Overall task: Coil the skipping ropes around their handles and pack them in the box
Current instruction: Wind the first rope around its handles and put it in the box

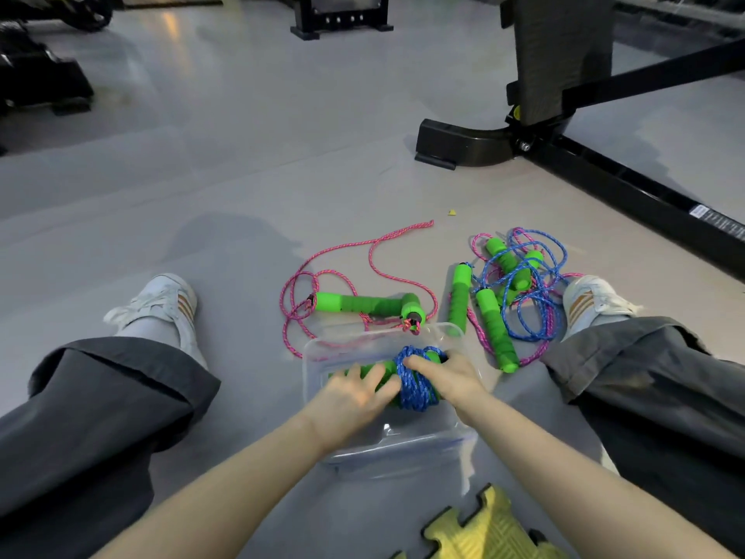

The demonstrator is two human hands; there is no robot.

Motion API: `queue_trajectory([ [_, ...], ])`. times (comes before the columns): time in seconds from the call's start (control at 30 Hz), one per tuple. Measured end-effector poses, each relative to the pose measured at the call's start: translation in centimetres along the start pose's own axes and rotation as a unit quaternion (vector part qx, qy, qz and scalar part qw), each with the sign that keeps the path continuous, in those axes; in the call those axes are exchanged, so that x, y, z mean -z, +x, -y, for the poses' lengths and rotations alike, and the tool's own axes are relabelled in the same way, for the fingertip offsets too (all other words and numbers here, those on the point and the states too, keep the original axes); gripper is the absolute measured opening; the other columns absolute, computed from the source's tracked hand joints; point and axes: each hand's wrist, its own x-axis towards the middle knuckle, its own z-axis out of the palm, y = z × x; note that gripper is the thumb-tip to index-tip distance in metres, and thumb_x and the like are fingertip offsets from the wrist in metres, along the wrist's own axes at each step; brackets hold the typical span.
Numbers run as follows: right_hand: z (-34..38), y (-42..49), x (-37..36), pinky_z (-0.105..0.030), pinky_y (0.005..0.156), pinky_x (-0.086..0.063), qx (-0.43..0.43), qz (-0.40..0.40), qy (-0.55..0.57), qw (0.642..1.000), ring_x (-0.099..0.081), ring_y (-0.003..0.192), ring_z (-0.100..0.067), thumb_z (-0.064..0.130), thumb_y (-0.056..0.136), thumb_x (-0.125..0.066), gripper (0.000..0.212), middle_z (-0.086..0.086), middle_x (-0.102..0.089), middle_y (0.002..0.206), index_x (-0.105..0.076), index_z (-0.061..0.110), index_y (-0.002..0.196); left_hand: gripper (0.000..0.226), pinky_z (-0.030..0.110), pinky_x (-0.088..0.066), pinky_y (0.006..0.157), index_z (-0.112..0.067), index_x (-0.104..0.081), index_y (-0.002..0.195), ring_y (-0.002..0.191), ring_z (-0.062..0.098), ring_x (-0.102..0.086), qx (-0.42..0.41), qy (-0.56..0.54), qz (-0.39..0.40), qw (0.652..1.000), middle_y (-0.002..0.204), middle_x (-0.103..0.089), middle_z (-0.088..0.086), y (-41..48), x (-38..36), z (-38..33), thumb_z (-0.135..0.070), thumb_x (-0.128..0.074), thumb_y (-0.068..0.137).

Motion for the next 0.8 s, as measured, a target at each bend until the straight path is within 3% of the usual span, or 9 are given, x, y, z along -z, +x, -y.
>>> queue_trajectory([
  [0.07,-0.4,0.5,-1.0,-0.037,0.085,-0.052,-0.001,-0.004,0.027,1.000,-0.063,0.094,-0.027,0.029,0.072,-0.076,0.044,-0.012,-0.066,0.100,-0.056,0.006,0.104,0.041,0.020,-0.037,0.033,-0.014,-0.046,0.111,0.046,0.018,-0.052,0.016,0.011,0.017,1.000,0.088,-0.068,0.002,0.3,-0.5,0.3,-0.010,-0.035,0.072],
  [0.17,-1.1,0.8,-1.8,-0.038,0.087,-0.050,0.012,-0.011,0.041,0.999,-0.061,0.097,-0.027,0.028,0.079,-0.071,0.045,-0.014,-0.063,0.107,-0.051,0.004,0.112,0.054,0.019,-0.022,0.038,-0.011,-0.048,0.125,0.047,0.020,-0.051,-0.007,0.073,0.034,0.997,0.125,-0.064,0.003,0.3,-0.8,0.3,-0.004,-0.030,0.075],
  [0.27,-1.9,0.6,-1.6,-0.040,0.108,-0.033,0.086,-0.029,-0.181,0.979,-0.040,0.129,-0.032,0.040,0.092,-0.050,0.059,-0.020,-0.044,0.136,-0.038,0.003,0.135,0.061,0.020,-0.018,0.039,-0.012,-0.060,0.128,0.049,0.022,-0.053,-0.050,0.079,0.046,0.995,0.135,-0.056,0.003,0.4,-0.9,0.6,0.001,-0.046,0.070],
  [0.37,-1.8,0.0,-1.2,-0.037,0.116,-0.010,0.259,0.001,-0.445,0.858,-0.009,0.144,-0.029,0.036,0.100,-0.028,0.062,-0.016,-0.008,0.157,-0.005,0.007,0.149,0.071,0.018,-0.031,0.035,-0.012,-0.063,0.124,0.050,0.023,-0.055,-0.056,0.047,0.072,0.995,0.133,-0.059,0.003,0.8,-1.2,0.9,-0.009,-0.078,0.054],
  [0.43,-1.7,0.1,-0.2,-0.037,0.117,-0.006,0.332,0.058,-0.516,0.788,-0.006,0.145,-0.025,0.039,0.099,-0.030,0.065,-0.010,-0.006,0.158,0.000,0.012,0.150,0.076,0.019,-0.034,0.035,-0.013,-0.063,0.125,0.052,0.023,-0.056,-0.044,0.048,0.089,0.994,0.132,-0.059,0.003,0.9,-1.0,0.7,-0.017,-0.085,0.052],
  [0.5,-1.4,0.7,1.4,-0.037,0.119,-0.005,0.348,0.106,-0.565,0.741,-0.006,0.146,-0.023,0.047,0.096,-0.036,0.074,-0.007,-0.007,0.159,0.004,0.015,0.150,0.077,0.018,-0.031,0.036,-0.012,-0.062,0.126,0.053,0.023,-0.056,-0.036,0.051,0.089,0.994,0.132,-0.059,0.003,0.9,-0.9,0.6,-0.017,-0.085,0.053],
  [0.6,-1.4,1.6,2.3,-0.041,0.118,-0.009,0.368,0.121,-0.620,0.682,-0.007,0.146,-0.024,0.051,0.094,-0.039,0.080,-0.007,-0.009,0.159,0.006,0.017,0.150,0.073,0.021,-0.029,0.038,-0.010,-0.060,0.128,0.054,0.026,-0.056,-0.028,0.058,0.073,0.995,0.133,-0.058,0.005,0.9,-0.7,0.5,-0.010,-0.078,0.057],
  [0.7,-2.0,1.8,2.0,-0.042,0.117,-0.019,0.357,0.112,-0.585,0.720,-0.009,0.146,-0.025,0.048,0.093,-0.044,0.079,-0.007,-0.011,0.159,0.000,0.017,0.150,0.065,0.026,-0.037,0.041,-0.007,-0.054,0.133,0.058,0.028,-0.056,-0.018,0.082,0.054,0.995,0.137,-0.054,0.007,0.6,-1.0,0.2,-0.006,-0.057,0.068],
  [0.8,-2.9,1.9,2.0,-0.041,0.098,-0.047,0.417,0.045,-0.573,0.704,-0.051,0.126,-0.030,0.047,0.074,-0.071,0.081,-0.013,-0.052,0.137,-0.041,0.010,0.140,0.068,0.030,-0.048,0.047,-0.007,-0.035,0.138,0.064,0.030,-0.058,0.006,0.081,0.035,0.996,0.141,-0.050,0.007,0.5,-1.9,-0.1,-0.009,-0.055,0.073],
])
